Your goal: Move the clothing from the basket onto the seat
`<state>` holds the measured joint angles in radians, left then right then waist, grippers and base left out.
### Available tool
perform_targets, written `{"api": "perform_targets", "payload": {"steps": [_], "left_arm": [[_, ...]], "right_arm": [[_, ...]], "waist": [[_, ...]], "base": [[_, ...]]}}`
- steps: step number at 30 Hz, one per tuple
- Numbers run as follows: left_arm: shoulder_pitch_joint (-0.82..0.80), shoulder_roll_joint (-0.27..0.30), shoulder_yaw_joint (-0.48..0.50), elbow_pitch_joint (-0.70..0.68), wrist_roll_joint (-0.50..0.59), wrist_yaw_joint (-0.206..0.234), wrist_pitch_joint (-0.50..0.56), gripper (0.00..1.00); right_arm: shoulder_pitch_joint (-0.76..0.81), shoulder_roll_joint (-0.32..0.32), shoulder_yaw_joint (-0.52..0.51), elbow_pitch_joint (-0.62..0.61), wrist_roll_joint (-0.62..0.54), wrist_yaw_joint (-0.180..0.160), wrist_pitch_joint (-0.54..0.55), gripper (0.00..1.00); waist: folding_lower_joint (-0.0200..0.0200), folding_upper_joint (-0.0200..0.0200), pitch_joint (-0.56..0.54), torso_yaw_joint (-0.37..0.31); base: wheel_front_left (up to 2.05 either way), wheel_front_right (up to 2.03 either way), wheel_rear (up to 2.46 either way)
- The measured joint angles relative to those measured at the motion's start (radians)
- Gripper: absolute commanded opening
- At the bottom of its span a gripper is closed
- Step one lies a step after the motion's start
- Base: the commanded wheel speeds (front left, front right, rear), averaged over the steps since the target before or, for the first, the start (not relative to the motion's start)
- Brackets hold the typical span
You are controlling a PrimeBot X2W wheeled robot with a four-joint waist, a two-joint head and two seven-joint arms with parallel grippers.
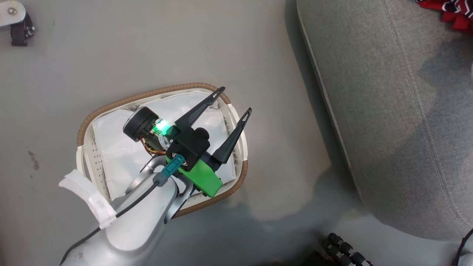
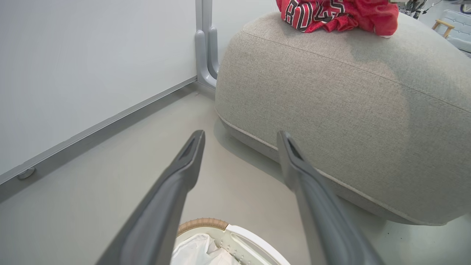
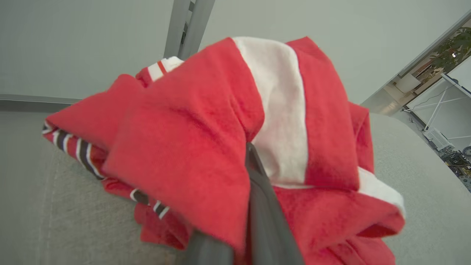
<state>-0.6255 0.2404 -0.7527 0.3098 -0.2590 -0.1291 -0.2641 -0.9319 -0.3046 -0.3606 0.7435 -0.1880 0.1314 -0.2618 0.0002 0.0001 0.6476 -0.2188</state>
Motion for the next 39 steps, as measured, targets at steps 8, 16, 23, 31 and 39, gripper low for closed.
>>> {"api": "perform_targets", "payload": {"steps": [8,16,23,31,39], "left_arm": [[0.008,-0.006,-0.002,0.011,-0.010,0.000,0.000,1.00],[0.054,-0.034,0.018,0.021,-0.039,0.000,0.000,1.00],[0.115,-0.071,0.119,0.022,-0.053,0.002,0.000,1.00],[0.208,-0.105,0.254,0.023,-0.056,0.003,0.000,1.00],[0.329,-0.122,0.420,0.020,-0.056,0.008,0.000,1.00]], "right_arm": [[0.076,0.046,0.011,-0.027,-0.024,0.000,-0.001,1.00],[0.173,0.030,0.055,-0.067,-0.012,0.000,-0.001,1.00],[0.215,-0.004,0.141,-0.089,0.014,0.000,-0.001,1.00],[0.220,-0.009,0.240,-0.099,0.056,0.000,-0.001,1.00],[0.288,0.071,0.305,-0.117,0.124,0.000,-0.001,1.00]], "waist": [[0.0000,0.0000,-0.027,-0.016],[-0.0001,0.0000,-0.112,-0.025],[-0.0002,0.0000,-0.216,-0.020],[-0.0002,0.0000,-0.346,0.017],[-0.0002,0.0000,-0.449,0.094]], "base": [[0.00,0.00,0.00],[0.00,0.00,0.00],[0.00,0.00,0.00],[0.00,0.00,0.00],[0.00,0.00,0.00]]}}
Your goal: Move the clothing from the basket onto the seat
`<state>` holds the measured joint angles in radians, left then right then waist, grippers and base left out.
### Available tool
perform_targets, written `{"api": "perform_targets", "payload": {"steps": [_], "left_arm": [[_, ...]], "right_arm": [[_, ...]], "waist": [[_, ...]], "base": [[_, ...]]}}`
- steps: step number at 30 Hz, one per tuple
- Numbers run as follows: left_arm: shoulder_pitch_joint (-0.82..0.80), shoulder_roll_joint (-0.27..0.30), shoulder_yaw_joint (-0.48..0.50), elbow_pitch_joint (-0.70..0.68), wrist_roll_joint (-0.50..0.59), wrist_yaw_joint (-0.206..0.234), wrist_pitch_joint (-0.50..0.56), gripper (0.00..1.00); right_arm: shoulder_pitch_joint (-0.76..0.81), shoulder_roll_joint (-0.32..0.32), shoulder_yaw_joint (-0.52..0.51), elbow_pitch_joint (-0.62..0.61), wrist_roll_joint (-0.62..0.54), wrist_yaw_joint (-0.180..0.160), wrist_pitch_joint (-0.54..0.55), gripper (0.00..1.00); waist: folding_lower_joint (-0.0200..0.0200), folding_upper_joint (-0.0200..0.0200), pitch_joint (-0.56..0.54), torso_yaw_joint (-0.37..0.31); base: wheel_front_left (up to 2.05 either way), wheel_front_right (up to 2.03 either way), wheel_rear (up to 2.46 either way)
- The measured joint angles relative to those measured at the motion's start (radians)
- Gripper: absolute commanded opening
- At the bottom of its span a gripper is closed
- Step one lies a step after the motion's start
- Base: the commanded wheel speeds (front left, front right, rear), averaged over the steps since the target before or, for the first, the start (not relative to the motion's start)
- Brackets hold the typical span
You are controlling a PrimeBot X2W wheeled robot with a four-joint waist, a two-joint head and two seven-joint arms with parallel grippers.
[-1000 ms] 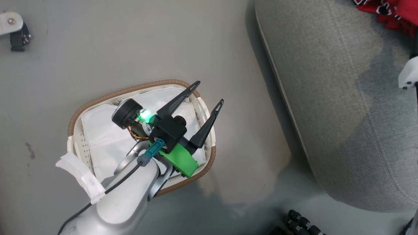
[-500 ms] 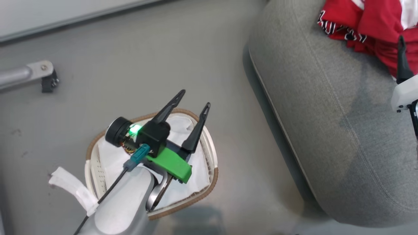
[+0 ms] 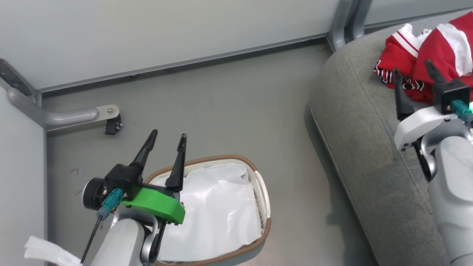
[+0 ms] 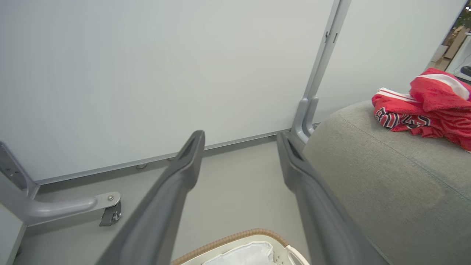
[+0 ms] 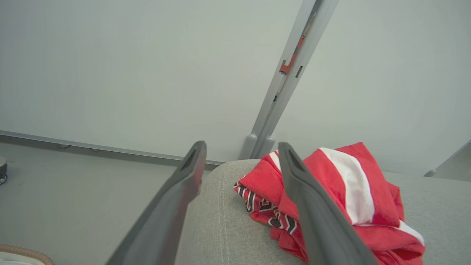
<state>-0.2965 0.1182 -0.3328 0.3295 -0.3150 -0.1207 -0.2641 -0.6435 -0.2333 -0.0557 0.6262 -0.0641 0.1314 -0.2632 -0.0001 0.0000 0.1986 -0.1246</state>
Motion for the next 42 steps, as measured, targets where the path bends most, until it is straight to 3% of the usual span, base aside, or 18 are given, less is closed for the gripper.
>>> {"api": "perform_targets", "payload": {"steps": [5,12,18,25,42], "left_arm": [[0.114,-0.018,0.138,-0.029,0.003,0.015,0.000,1.00],[0.222,-0.042,0.246,-0.021,0.009,0.014,0.000,1.00],[0.282,-0.059,0.288,-0.008,0.005,0.006,0.000,1.00],[0.322,-0.065,0.305,-0.027,0.007,0.001,0.000,1.00],[0.327,-0.068,0.296,-0.014,-0.005,-0.004,0.000,1.00]], "right_arm": [[0.112,0.091,0.005,-0.049,0.038,0.000,0.000,1.00],[0.282,0.181,-0.028,-0.145,0.084,0.000,0.000,1.00],[0.400,0.186,0.035,-0.195,0.186,0.000,0.000,1.00],[0.490,0.185,0.059,-0.249,0.208,0.000,0.000,1.00],[0.510,0.185,0.078,-0.257,0.216,0.000,0.000,1.00]], "waist": [[0.0000,0.0000,-0.059,0.060],[0.0000,0.0000,-0.120,0.112],[0.0000,0.0000,-0.157,0.135],[0.0000,0.0000,-0.182,0.128],[0.0000,0.0000,-0.191,0.118]], "base": [[0.00,0.00,0.00],[0.00,0.00,0.00],[0.00,0.00,0.00],[0.00,0.00,0.00],[0.00,0.00,0.00]]}}
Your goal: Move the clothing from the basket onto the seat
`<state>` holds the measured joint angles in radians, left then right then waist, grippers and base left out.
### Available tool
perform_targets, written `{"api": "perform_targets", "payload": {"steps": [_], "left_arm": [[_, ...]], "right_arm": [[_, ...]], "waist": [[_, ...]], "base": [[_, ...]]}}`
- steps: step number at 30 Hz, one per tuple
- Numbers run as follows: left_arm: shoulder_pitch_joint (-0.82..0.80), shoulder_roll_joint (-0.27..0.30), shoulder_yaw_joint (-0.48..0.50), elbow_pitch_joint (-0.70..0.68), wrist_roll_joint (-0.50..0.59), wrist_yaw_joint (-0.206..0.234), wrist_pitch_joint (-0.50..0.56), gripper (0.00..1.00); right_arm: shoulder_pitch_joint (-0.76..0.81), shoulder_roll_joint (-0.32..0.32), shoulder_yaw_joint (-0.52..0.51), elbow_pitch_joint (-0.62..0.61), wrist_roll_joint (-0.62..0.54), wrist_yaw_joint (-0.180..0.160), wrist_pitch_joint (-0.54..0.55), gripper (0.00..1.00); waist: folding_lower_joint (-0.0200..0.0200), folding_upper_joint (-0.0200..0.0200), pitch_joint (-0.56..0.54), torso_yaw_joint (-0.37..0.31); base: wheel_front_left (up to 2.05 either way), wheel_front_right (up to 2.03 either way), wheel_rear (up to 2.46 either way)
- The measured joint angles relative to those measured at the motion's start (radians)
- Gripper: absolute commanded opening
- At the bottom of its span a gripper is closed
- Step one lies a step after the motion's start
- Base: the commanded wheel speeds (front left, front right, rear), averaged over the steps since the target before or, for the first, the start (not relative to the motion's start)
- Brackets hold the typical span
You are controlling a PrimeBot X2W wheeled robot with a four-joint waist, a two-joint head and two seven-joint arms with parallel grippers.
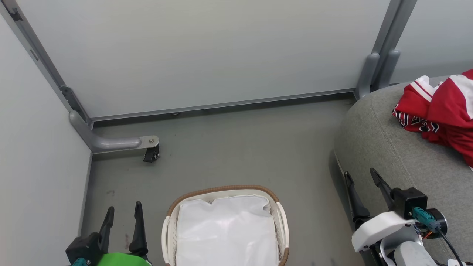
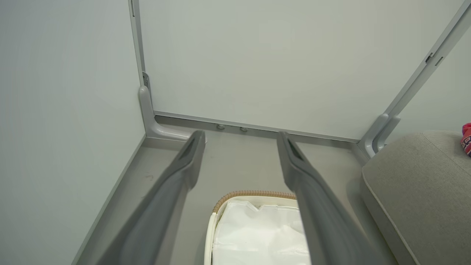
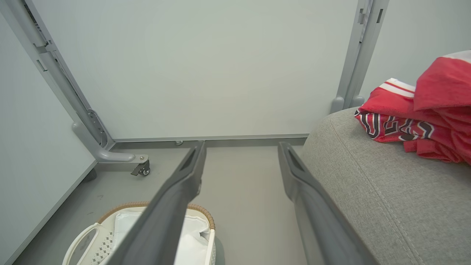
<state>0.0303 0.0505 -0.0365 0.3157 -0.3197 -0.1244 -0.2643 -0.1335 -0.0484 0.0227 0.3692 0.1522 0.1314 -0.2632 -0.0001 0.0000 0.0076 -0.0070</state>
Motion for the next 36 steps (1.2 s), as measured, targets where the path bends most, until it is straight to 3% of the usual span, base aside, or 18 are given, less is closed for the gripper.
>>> {"api": "perform_targets", "payload": {"steps": [2,3,10,36], "left_arm": [[0.000,0.000,-0.005,0.002,0.000,0.000,0.000,1.00],[0.000,-0.001,-0.006,0.007,-0.002,0.000,0.000,0.00],[0.003,-0.006,-0.006,0.051,-0.024,0.000,0.010,0.00],[-0.022,-0.006,0.041,0.016,-0.433,0.001,0.128,0.00]], "right_arm": [[0.000,0.000,-0.001,0.000,0.000,0.000,0.000,1.00],[0.001,0.001,-0.001,0.003,0.000,0.000,0.000,0.00],[0.029,0.011,-0.004,0.050,0.025,0.000,0.016,0.00],[0.029,0.009,-0.044,-0.005,0.488,0.000,0.131,0.00]], "waist": [[0.0000,0.0000,0.000,0.001],[0.0000,0.0000,-0.001,0.001],[0.0000,0.0000,-0.001,0.001],[0.0000,0.0000,-0.002,0.002]], "base": [[0.00,0.00,0.00],[0.00,0.00,0.00],[0.00,0.00,0.00],[0.00,0.00,0.00]]}}
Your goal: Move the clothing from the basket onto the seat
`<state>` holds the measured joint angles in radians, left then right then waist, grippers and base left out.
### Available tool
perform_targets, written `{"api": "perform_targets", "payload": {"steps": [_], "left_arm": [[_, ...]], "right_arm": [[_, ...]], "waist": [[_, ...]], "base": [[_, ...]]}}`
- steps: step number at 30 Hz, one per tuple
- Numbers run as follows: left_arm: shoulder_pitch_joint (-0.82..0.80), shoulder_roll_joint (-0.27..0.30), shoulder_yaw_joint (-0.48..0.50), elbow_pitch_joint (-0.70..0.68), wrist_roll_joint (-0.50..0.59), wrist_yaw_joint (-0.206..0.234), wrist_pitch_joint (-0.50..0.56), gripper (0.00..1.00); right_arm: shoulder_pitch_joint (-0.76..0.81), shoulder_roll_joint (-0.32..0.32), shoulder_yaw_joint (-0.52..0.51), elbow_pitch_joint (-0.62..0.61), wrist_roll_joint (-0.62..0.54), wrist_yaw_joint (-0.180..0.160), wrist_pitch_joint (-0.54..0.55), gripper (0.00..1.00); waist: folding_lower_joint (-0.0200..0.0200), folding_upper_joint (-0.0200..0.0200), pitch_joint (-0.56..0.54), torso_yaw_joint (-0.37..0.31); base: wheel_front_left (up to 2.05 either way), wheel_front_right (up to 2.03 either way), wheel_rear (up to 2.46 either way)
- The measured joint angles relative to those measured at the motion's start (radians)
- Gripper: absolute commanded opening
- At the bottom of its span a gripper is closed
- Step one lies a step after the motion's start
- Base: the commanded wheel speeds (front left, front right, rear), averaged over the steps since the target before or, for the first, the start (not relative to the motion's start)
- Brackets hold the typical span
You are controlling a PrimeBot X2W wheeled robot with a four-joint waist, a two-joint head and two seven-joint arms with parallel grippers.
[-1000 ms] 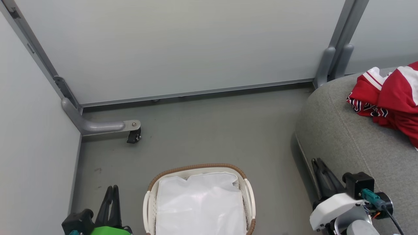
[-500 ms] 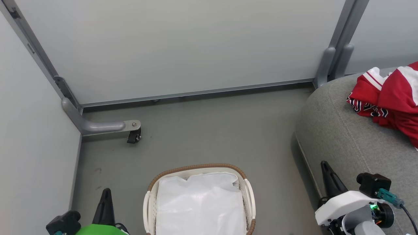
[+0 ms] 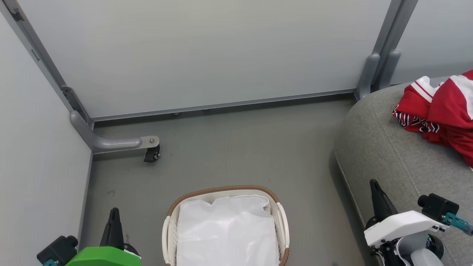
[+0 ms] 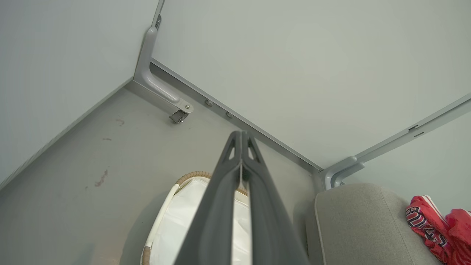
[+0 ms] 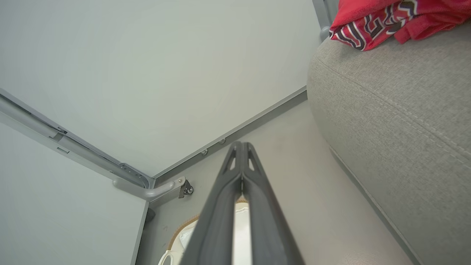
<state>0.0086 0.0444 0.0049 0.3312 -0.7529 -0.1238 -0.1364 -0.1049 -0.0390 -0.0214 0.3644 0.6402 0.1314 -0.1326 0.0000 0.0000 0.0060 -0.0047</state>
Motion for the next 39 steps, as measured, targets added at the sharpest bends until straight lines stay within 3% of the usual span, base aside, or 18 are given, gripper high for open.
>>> {"api": "perform_targets", "payload": {"steps": [39], "left_arm": [[-0.056,0.001,0.056,-0.040,-0.431,-0.001,0.127,0.00]], "right_arm": [[0.000,-0.003,-0.046,-0.059,0.488,0.000,0.124,0.00]], "waist": [[0.0000,0.0000,-0.001,0.002]], "base": [[0.00,0.00,0.00]]}}
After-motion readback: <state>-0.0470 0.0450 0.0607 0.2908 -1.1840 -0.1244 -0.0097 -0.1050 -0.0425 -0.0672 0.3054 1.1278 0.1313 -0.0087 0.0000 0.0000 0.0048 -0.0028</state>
